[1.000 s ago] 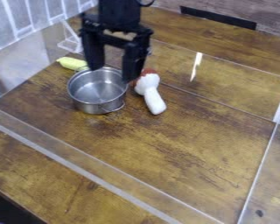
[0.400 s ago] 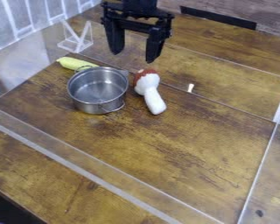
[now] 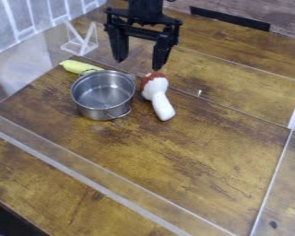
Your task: Move the green spoon to the right
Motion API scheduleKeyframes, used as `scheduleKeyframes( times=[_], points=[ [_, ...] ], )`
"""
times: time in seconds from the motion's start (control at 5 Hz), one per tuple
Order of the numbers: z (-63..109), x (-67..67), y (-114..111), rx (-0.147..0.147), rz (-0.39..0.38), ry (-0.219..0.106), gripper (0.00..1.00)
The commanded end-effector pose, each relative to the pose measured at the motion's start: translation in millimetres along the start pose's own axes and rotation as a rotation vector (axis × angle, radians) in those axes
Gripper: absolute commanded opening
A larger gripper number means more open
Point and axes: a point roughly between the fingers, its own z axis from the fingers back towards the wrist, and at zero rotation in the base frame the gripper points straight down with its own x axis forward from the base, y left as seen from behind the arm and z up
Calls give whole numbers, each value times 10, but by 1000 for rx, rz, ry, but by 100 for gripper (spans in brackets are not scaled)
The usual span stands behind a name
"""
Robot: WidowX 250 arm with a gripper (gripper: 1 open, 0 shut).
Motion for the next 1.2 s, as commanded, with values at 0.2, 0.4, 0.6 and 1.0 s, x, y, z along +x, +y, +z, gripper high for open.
scheduleKeyframes(
  times=[0.2, 0.4, 0.6, 1.0],
  points=[
    [256, 190, 292, -2, 96, -77, 100],
    [186, 207, 353, -2, 109, -72, 100],
    [28, 231, 388, -1, 150, -61, 100],
    [-253, 293, 395, -12, 199, -44, 0]
  ],
)
